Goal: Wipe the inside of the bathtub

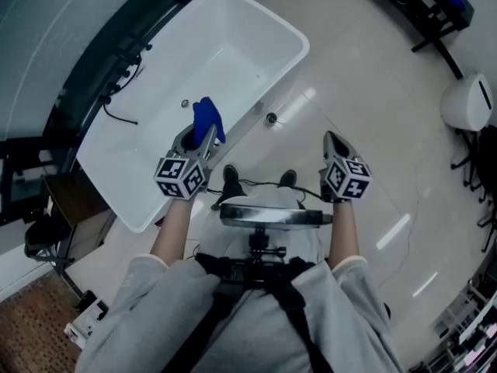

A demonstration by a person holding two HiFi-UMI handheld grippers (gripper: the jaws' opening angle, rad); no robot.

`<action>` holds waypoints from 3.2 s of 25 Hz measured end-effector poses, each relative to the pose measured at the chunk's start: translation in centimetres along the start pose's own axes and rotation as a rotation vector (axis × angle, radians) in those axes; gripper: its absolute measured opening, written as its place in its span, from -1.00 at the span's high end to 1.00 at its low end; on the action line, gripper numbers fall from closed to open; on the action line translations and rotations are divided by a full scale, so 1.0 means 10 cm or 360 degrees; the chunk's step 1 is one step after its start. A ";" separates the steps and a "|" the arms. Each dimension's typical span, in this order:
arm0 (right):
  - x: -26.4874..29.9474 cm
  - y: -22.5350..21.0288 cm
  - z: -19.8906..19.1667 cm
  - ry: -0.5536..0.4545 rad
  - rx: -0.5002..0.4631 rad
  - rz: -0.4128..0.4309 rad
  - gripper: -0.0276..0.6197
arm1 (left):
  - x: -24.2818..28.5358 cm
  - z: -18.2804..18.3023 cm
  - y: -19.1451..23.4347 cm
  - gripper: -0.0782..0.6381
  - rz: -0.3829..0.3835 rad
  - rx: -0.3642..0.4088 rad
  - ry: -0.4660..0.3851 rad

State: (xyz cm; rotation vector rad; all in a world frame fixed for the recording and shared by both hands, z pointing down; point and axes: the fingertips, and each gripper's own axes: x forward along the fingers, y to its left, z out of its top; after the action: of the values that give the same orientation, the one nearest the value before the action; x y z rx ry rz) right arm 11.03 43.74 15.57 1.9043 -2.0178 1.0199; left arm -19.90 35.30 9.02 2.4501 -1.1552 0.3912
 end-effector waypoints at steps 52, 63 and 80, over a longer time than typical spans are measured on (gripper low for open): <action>2.79 0.29 1.76 0.0278 -0.0382 0.0222 0.89 | 2.58 0.70 0.92 0.43 -0.0227 -0.0208 0.0176; 4.08 -0.48 1.68 0.0481 -0.0525 0.0320 0.89 | 3.97 0.20 0.89 0.43 -0.0155 -0.0297 0.0365; 5.96 -1.79 1.31 0.0602 -0.0681 0.0310 0.89 | 6.44 -1.40 0.79 0.43 -0.0300 -0.0472 0.0764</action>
State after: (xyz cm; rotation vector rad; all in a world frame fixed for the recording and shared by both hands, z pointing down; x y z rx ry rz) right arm 22.38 -11.02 45.76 1.2202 -2.0151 0.8241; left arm 12.71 -5.77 49.74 2.0307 -0.7153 0.6539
